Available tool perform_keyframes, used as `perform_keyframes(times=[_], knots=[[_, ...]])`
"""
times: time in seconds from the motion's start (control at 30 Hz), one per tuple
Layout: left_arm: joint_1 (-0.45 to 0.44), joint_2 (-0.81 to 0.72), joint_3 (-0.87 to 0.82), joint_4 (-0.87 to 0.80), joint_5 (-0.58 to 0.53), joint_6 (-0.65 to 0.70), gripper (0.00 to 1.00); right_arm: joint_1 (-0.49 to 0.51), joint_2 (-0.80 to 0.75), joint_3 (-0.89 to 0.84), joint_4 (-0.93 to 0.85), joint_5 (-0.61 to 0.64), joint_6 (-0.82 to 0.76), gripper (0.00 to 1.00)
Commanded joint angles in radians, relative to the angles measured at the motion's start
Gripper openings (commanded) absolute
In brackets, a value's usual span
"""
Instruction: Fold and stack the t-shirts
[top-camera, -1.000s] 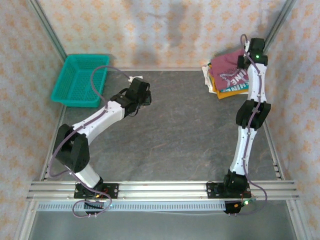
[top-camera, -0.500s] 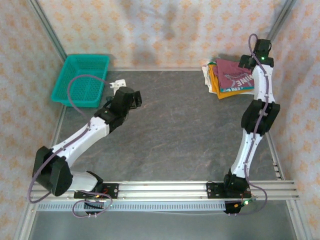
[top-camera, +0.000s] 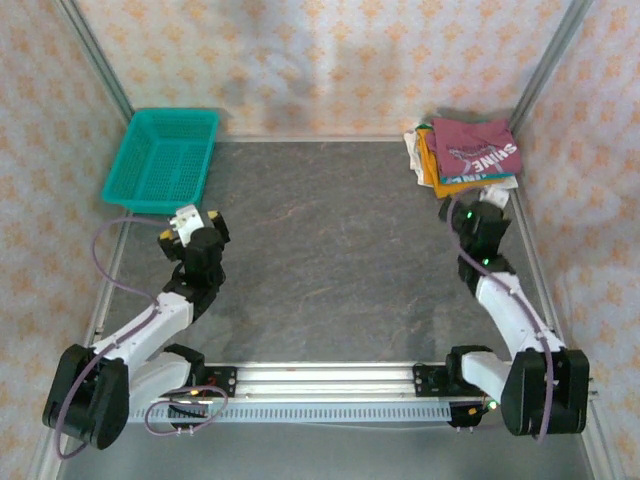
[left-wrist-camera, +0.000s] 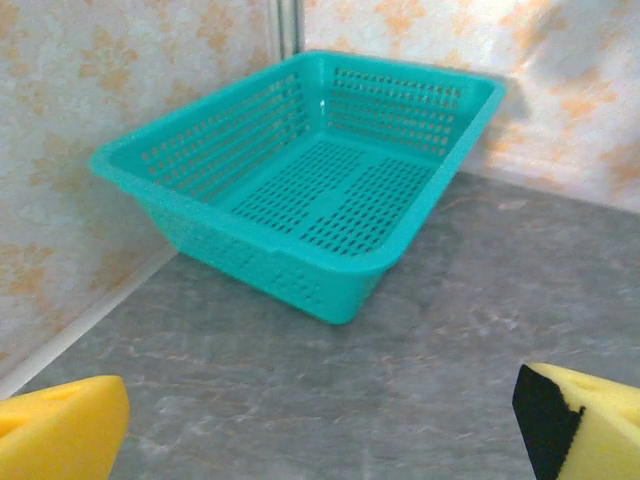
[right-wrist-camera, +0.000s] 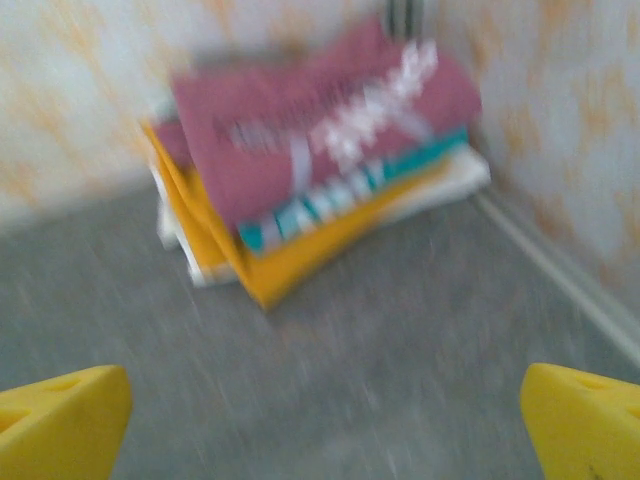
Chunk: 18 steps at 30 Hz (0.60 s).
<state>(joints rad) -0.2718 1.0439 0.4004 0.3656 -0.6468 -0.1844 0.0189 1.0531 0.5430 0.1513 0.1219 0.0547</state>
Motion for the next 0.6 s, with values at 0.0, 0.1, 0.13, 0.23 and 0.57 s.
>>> perform_keyframes(times=[0.0, 0.1, 0.13, 0.23, 0.57], knots=[[0.022, 0.056, -0.093, 0.173, -0.069, 0.055, 1.0, 0.02, -0.056, -0.107, 0.114, 0.085, 0.078, 0.99], [0.07, 0.122, -0.136, 0.3, 0.038, 0.057, 1.0, 0.02, 0.015, -0.189, 0.237, 0.085, 0.057, 0.99], [0.084, 0.143, -0.117, 0.297, 0.075, 0.075, 1.0, 0.02, 0.061, -0.192, 0.274, 0.093, 0.035, 0.99], [0.118, 0.238, -0.061, 0.328, 0.131, 0.123, 1.0, 0.02, 0.213, -0.165, 0.397, 0.054, -0.021, 0.99], [0.157, 0.441, -0.077, 0.557, 0.436, 0.236, 0.97, 0.012, 0.522, -0.299, 1.059, -0.097, -0.112, 0.99]])
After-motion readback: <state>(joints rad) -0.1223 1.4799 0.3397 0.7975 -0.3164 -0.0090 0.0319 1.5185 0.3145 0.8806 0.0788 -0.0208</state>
